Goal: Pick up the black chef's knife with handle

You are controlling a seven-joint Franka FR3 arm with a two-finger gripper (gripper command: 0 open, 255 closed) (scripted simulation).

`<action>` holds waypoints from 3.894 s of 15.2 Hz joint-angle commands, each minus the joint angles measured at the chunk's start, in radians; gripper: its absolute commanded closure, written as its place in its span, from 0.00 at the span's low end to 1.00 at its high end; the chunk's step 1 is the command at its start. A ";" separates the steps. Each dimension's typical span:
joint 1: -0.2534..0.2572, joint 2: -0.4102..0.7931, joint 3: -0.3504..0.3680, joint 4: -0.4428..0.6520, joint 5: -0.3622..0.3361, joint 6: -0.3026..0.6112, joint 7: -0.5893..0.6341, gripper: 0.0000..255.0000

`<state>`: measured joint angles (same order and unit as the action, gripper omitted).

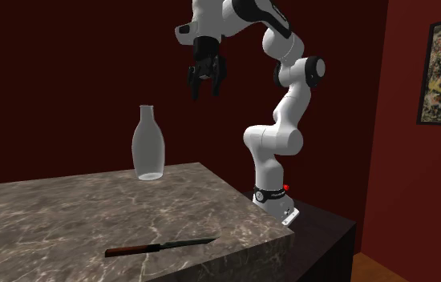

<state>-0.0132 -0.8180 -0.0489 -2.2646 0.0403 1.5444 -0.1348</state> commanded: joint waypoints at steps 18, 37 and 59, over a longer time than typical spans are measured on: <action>0.076 0.381 0.145 -0.111 0.164 0.527 0.141 0.00; 0.124 0.797 0.222 -0.025 0.225 0.890 0.191 0.00; 0.119 0.722 0.216 0.048 0.207 0.744 0.221 1.00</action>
<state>0.1061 -0.0900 0.1682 -2.2227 0.2483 2.3010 0.0839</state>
